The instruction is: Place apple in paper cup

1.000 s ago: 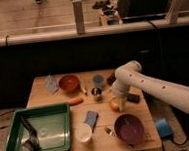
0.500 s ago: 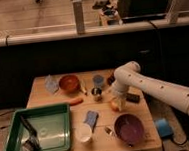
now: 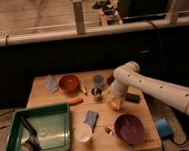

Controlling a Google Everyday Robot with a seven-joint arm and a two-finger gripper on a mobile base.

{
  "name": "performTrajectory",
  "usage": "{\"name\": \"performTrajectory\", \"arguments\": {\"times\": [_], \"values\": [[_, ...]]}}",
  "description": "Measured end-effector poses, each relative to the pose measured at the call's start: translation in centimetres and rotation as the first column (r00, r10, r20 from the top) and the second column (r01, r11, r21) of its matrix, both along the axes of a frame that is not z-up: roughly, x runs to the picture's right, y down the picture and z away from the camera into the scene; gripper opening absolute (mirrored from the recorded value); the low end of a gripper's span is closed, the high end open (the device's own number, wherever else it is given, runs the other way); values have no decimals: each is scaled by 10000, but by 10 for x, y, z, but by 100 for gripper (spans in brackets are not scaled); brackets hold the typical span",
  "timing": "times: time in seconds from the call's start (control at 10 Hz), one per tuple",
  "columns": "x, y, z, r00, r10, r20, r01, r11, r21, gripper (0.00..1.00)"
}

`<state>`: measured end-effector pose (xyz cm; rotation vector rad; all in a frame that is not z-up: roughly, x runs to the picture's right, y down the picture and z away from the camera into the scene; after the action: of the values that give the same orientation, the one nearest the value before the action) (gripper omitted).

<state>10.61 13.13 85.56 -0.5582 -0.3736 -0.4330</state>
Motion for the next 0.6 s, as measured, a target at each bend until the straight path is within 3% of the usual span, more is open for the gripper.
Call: {"name": "performTrajectory", "arguments": {"times": [0.3, 0.5, 0.6], "values": [[-5, -1, 2, 9999, -51, 136, 51, 10000, 17, 47], [-6, 1, 4, 9999, 63, 151, -63, 10000, 25, 43], [-9, 3, -1, 9999, 43, 152, -43, 10000, 33, 33]]}}
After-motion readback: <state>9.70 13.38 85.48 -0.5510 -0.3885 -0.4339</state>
